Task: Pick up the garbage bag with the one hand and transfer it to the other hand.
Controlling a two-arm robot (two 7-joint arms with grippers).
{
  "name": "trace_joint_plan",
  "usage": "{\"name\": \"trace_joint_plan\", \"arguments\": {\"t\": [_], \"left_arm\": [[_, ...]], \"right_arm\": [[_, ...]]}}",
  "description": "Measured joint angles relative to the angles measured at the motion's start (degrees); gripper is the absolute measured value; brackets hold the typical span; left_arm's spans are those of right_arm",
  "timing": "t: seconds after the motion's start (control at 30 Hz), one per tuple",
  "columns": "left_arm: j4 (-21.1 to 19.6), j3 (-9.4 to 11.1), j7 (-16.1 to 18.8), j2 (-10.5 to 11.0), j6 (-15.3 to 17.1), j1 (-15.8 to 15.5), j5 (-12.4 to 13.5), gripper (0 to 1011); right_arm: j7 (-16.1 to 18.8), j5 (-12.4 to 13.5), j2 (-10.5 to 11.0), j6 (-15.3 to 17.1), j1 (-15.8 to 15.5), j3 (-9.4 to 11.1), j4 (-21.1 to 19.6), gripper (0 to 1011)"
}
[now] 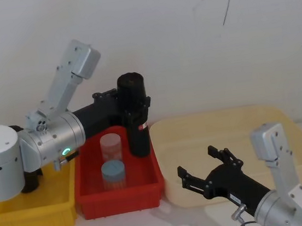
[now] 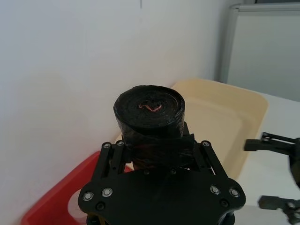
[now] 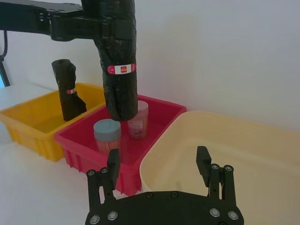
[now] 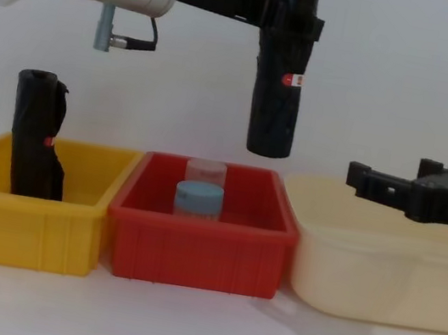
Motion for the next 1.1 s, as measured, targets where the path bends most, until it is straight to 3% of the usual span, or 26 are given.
{"name": "trace_joint_plan", "arguments": {"t": [0.63, 1.1], "left_arm": [[-1.51, 1.35, -2.18, 0.46, -1.11, 1.34, -2.45, 527], [-0.7, 1.55, -2.19, 0.04, -2.45, 1.87, -3.86, 527]], "right_arm": [[-0.52, 0.57, -4.91, 1.52, 4.36, -0.97, 4.65, 1000], [0.12, -0.12, -6.06, 2.64, 6.16, -3.47, 5.44, 1000]]}}
